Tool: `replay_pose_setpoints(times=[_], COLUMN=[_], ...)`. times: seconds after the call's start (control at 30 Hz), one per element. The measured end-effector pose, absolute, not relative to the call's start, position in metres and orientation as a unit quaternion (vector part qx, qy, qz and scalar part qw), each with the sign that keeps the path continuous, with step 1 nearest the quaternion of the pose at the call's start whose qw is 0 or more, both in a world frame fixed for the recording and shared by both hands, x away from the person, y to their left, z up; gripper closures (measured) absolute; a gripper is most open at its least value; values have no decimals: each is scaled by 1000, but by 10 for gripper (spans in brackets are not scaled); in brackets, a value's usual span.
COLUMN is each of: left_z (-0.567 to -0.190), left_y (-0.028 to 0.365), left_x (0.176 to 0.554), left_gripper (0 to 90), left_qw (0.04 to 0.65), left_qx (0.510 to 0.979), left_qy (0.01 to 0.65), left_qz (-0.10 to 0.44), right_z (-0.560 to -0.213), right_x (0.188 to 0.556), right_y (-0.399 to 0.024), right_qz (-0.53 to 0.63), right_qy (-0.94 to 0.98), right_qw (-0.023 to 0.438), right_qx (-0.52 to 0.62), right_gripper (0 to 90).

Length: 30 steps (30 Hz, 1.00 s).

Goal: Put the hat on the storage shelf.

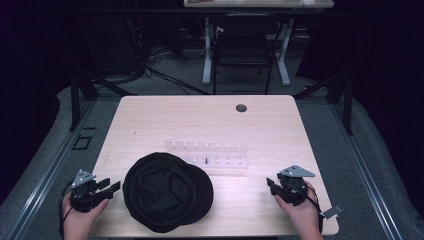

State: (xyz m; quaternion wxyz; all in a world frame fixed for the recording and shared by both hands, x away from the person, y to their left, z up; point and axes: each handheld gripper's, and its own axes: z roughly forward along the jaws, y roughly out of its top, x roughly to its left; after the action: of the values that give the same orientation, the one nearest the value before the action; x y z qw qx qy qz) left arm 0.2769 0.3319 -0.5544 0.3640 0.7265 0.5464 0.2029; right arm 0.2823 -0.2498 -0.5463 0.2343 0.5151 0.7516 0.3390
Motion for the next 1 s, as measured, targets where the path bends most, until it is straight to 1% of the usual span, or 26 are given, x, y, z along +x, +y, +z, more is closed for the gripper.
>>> replay_pose_setpoints(times=[0.1, 0.37, 0.5, 0.57, 0.6, 0.63, 0.67, 0.73, 0.93, 1.0], left_z=[-553, -537, -532, -525, -525, -520, -520, -512, -499, -495], left_y=[331, 333, 333, 332, 332, 333, 333, 336, 338, 336], left_x=[277, 273, 274, 277, 277, 278, 278, 279, 285, 289], left_gripper=[524, 543, 540, 540, 540, 540, 540, 538, 537, 539], left_qw=[358, 398, 401, 386, 386, 374, 374, 373, 370, 374], left_qx=[730, 715, 714, 730, 730, 739, 739, 743, 747, 748], left_qy=[547, 553, 557, 552, 552, 550, 550, 550, 550, 548], left_qz=[198, 154, 141, 116, 116, 104, 104, 82, 56, 29], right_z=[-546, -552, -552, -551, -551, -552, -552, -553, -554, -556], right_x=[279, 280, 281, 281, 281, 281, 281, 282, 283, 284], right_y=[-248, -248, -250, -251, -251, -251, -251, -252, -254, -255], right_qz=[337, 337, 341, 344, 346, 344, 344, 343, 347, 346], right_qy=[756, 757, 750, 749, 748, 749, 749, 747, 742, 742], right_qw=[234, 216, 218, 218, 217, 216, 216, 211, 201, 200], right_qx=[511, 517, 523, 523, 523, 524, 524, 529, 537, 538], right_gripper=[546, 555, 552, 551, 551, 551, 551, 548, 546, 546])
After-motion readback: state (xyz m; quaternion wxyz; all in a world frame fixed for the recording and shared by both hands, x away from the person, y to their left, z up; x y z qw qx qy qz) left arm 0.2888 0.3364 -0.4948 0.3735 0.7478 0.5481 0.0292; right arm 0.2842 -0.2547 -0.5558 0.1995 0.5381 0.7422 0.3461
